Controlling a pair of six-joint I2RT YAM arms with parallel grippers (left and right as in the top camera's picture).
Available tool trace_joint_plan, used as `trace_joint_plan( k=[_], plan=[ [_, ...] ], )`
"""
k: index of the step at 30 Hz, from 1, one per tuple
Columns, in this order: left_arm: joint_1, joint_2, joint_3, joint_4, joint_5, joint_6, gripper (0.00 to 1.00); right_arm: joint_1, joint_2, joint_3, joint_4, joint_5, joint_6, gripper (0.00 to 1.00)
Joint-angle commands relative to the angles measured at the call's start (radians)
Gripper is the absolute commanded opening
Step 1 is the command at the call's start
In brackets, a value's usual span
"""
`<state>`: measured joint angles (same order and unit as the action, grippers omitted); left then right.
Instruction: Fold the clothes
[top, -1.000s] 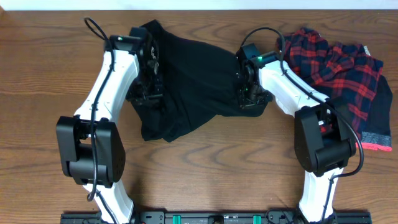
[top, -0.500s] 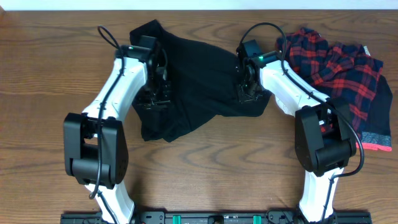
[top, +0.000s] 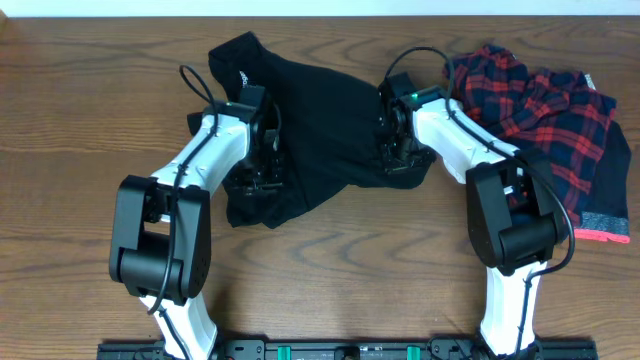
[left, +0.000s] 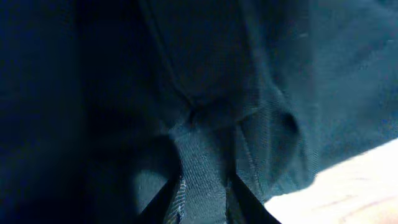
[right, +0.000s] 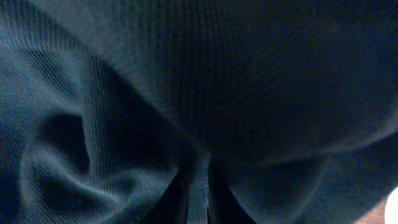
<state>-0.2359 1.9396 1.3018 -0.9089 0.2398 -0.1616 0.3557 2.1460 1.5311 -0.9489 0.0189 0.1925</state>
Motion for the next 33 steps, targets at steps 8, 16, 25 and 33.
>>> trace_joint_plan(
  k=[8,16,25,33],
  plan=[
    [0.051,0.010,-0.042,0.072,-0.080,-0.028,0.25,-0.011,0.035,-0.055,-0.086,0.012,-0.014,0.05],
    [0.147,0.029,-0.042,0.103,-0.103,-0.028,0.27,-0.045,0.035,-0.055,-0.200,0.048,0.010,0.01],
    [0.254,0.079,-0.042,0.142,-0.134,-0.028,0.28,-0.139,0.035,-0.055,-0.297,0.082,0.058,0.01],
    [0.335,0.080,-0.042,0.160,-0.137,-0.043,0.28,-0.169,0.035,-0.055,-0.294,0.083,0.058,0.01]
  ],
)
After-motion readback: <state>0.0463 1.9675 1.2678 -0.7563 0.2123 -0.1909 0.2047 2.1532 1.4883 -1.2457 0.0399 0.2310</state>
